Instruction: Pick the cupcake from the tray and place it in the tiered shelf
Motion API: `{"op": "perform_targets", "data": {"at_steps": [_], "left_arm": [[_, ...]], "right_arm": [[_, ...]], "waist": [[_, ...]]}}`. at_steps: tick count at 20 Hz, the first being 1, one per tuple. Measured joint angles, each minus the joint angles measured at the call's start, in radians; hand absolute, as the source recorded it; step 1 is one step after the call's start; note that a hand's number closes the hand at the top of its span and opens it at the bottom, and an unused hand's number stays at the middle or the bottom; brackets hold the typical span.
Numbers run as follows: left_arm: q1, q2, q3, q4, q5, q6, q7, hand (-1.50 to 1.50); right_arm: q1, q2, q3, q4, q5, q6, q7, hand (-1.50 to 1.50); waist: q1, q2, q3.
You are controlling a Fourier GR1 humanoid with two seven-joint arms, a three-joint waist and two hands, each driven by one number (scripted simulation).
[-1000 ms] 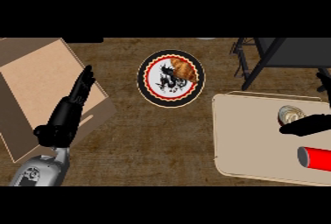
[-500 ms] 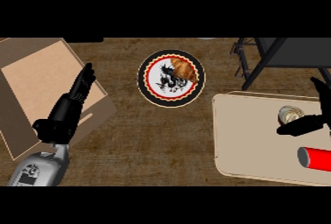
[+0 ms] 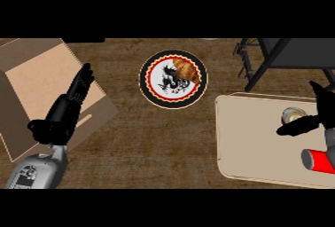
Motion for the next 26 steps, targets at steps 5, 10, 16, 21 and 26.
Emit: {"op": "perform_targets", "data": {"at_steps": [5, 10, 16, 21, 26], "left_arm": [[0.006, -0.017, -0.003, -0.006, -0.020, 0.005, -0.007, 0.00], [-0.001, -0.022, 0.006, 0.000, -0.029, -0.002, 0.001, 0.00], [-0.009, -0.035, 0.010, 0.004, -0.048, 0.000, 0.010, 0.00], [0.008, -0.035, 0.018, -0.007, -0.046, -0.018, -0.004, 0.00], [0.011, -0.050, 0.022, -0.003, -0.057, -0.016, -0.025, 0.00]], "right_arm": [[0.013, 0.037, 0.003, 0.058, 0.025, -0.024, -0.054, -1.50], [-0.006, 0.053, -0.006, 0.089, 0.028, -0.010, -0.076, -1.50], [0.002, 0.070, 0.004, 0.138, 0.042, 0.013, -0.119, 1.50], [0.006, 0.057, 0.023, 0.164, 0.080, 0.028, -0.176, 1.50], [0.006, 0.074, 0.039, 0.149, 0.127, -0.003, -0.184, 1.50]], "waist": [[-0.001, -0.001, 0.001], [-0.002, -0.002, 0.001], [-0.003, -0.002, 0.001], [-0.002, -0.002, 0.001], [-0.008, -0.005, 0.003]]}}
